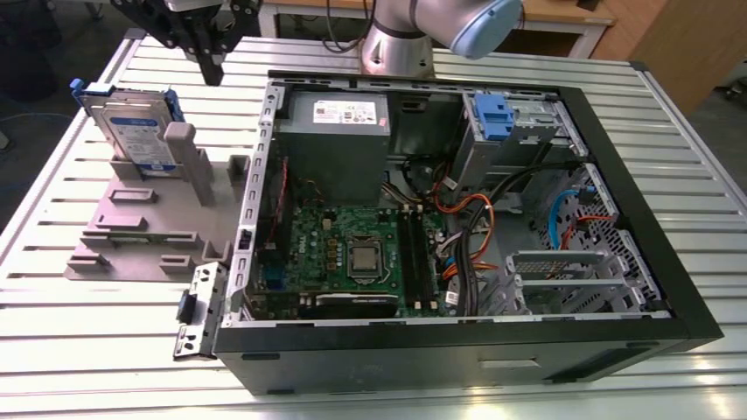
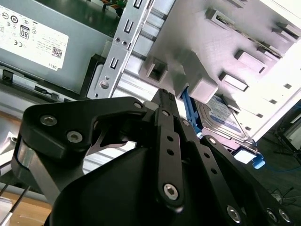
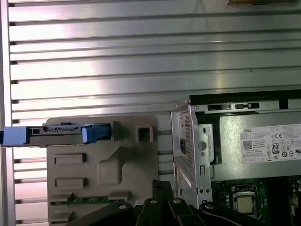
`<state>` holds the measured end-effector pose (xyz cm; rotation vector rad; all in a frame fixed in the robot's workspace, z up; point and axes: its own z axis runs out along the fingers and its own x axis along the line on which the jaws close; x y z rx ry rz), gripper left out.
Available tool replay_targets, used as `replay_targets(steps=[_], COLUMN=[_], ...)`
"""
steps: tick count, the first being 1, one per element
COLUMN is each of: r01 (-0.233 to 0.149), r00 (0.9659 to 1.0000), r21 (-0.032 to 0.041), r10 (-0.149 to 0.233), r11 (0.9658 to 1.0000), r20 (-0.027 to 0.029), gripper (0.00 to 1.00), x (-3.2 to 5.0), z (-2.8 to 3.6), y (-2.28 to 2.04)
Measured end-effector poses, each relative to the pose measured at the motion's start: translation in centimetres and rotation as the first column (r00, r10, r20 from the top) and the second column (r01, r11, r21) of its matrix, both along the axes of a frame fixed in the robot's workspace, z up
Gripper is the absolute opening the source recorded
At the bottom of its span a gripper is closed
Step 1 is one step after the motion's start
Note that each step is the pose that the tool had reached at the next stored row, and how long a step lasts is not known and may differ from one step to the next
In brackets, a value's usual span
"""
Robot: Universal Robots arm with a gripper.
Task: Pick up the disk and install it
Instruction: 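Reach for the disk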
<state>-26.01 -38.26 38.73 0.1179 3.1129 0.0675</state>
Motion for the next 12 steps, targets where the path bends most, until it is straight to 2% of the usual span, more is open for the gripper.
replay_targets(steps=[12], r01=[0.0], r00=[1.0], r21=[0.0001], r10=[0.0], r11=[1.0], r20=[0.0001], gripper=[0.11], x=[-0.97], z=[-0.12], y=[0.67])
